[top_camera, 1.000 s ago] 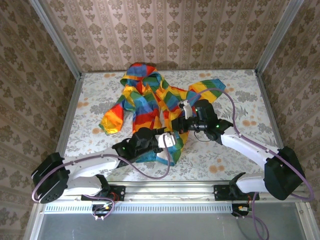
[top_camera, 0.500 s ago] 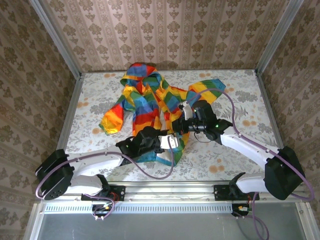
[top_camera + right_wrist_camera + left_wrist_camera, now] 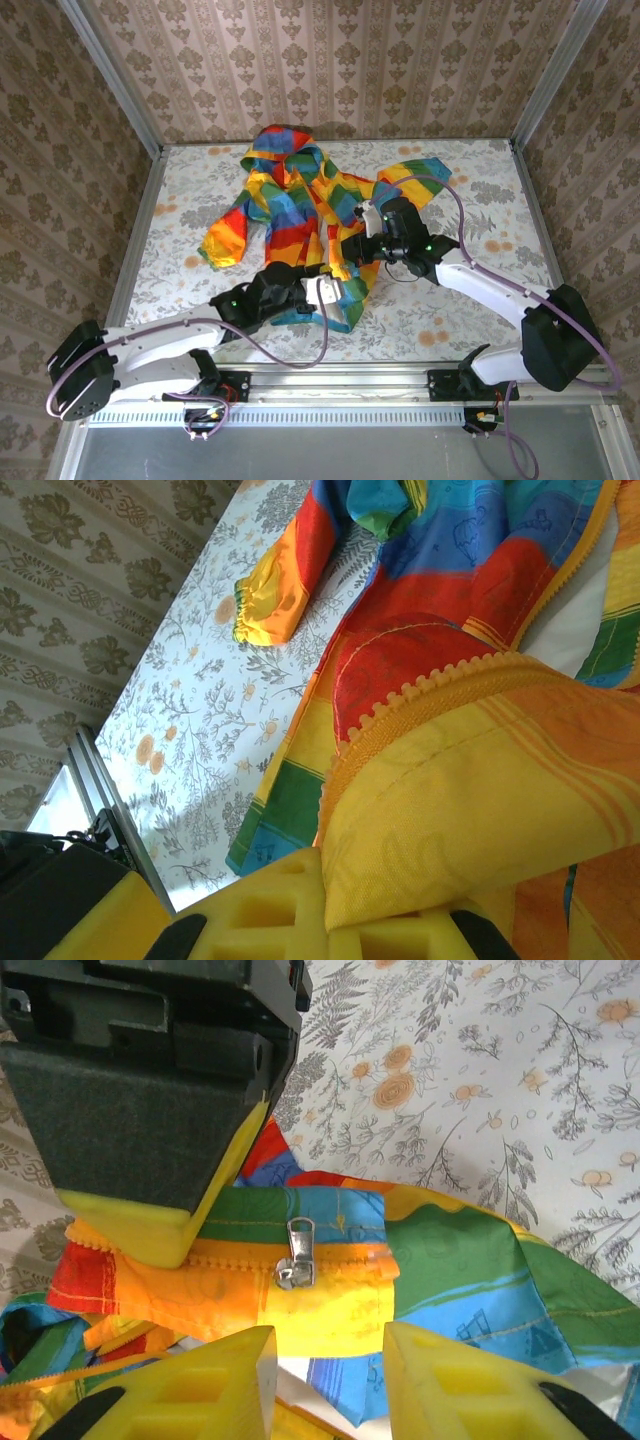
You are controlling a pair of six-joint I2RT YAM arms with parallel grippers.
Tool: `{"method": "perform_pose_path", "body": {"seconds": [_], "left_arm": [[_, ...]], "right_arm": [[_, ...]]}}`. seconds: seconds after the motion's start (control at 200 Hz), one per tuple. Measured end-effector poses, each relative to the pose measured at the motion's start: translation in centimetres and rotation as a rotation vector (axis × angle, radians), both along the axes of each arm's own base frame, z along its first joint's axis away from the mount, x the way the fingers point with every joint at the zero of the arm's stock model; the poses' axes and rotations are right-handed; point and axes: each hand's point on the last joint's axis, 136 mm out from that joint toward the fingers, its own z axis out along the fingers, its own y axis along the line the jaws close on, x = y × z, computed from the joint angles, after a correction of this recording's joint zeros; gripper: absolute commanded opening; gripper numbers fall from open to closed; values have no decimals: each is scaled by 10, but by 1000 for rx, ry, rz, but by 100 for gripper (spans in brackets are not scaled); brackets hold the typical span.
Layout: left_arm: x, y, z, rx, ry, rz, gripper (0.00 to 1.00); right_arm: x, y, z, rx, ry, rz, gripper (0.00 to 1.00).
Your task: Zip up the jacket
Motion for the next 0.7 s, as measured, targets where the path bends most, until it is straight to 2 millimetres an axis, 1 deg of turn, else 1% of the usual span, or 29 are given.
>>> {"method": "perform_pose_path", "body": {"seconds": [0.205, 0.29, 0.49, 0.7], "left_arm": [[11, -18, -13, 33, 12, 6, 37], [15, -22, -16, 42, 2, 8, 38], [22, -25, -19, 53, -17, 14, 40], [27, -28, -13, 48, -29, 19, 40]], "right_arm": [[1, 1, -2, 6, 16, -6, 0], [2, 2, -1, 9, 15, -7, 0], [3, 2, 1, 16, 9, -8, 0], [4, 3, 3, 19, 4, -9, 0]]}}
